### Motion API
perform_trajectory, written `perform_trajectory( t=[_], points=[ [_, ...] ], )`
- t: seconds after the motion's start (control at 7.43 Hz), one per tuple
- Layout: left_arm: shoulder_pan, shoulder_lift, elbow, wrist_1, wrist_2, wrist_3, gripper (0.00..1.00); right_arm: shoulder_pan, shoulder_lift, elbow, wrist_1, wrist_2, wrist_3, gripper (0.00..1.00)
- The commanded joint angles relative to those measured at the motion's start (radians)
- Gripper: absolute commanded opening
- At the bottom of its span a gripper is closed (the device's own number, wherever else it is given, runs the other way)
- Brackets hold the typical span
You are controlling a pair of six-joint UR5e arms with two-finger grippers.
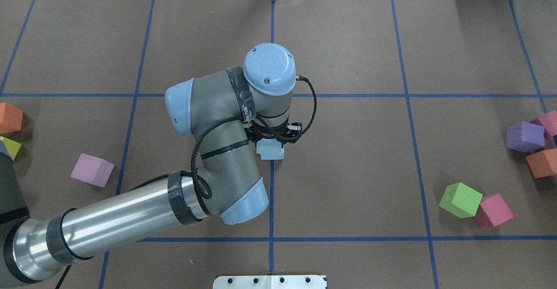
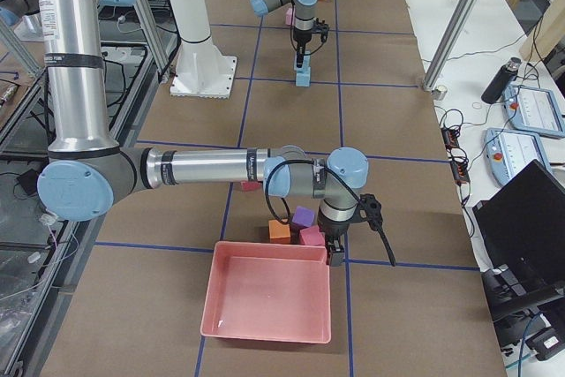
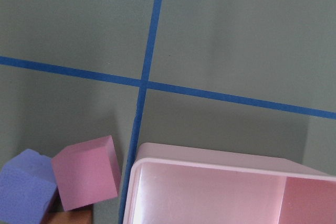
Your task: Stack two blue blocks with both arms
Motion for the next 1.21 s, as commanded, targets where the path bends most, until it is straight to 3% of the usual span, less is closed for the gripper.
perform_trajectory(
  t=[0.0, 0.81, 0.94, 1.08],
  points=[
    [0.002, -0.001, 0.008, -0.031, 0.001, -0.02, 0.5, 0.0, 0.0, 0.0, 0.0, 0.0, -0.001, 1.0],
    [0.002, 0.003, 0.04, -0.062, 0.003, -0.015, 0.66, 0.0, 0.0, 0.002, 0.0, 0.0, -0.001, 1.0],
    [0.002, 0.005, 0.04, -0.062, 0.003, -0.015, 0.78, 0.0, 0.0, 0.0, 0.0, 0.0, -0.001, 1.0],
    [0.002, 0.006, 0.04, -0.07, 0.011, -0.015, 0.98, 0.0, 0.0, 0.0, 0.0, 0.0, 0.0, 1.0]
  ],
)
